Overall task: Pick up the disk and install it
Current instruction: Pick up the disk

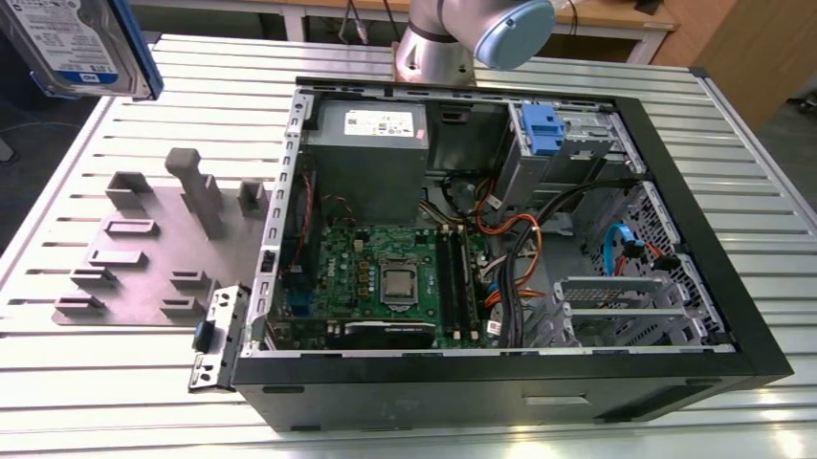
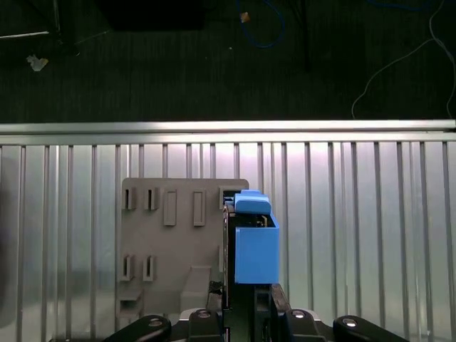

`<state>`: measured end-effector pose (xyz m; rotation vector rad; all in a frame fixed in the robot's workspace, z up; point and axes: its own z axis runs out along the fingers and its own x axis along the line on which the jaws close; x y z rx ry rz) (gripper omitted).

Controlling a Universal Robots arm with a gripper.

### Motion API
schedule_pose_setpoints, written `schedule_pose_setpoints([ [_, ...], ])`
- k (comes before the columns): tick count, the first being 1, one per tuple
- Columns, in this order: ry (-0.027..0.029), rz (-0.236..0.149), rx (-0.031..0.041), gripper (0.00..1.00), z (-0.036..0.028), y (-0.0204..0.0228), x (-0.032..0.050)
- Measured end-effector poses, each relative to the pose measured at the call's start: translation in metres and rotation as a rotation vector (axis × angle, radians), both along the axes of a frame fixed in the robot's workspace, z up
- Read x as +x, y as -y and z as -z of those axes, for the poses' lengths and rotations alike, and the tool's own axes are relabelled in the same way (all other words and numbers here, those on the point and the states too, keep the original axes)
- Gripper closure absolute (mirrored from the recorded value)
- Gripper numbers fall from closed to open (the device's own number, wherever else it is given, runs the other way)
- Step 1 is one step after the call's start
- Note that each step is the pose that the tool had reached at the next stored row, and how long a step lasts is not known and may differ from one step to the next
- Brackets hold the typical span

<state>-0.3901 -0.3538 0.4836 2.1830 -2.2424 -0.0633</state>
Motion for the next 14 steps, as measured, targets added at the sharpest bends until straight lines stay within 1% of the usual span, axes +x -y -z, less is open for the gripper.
schedule_pose_setpoints([
  [3,0.0001,0.000,0.0001,0.65,-0.0014,0.0000,0.0000],
  [5,0.0000,0.000,-0.0011,0.65,-0.0049,0.0000,0.0000],
  [14,0.0000,0.000,-0.0012,0.65,-0.0050,0.0000,0.0000],
])
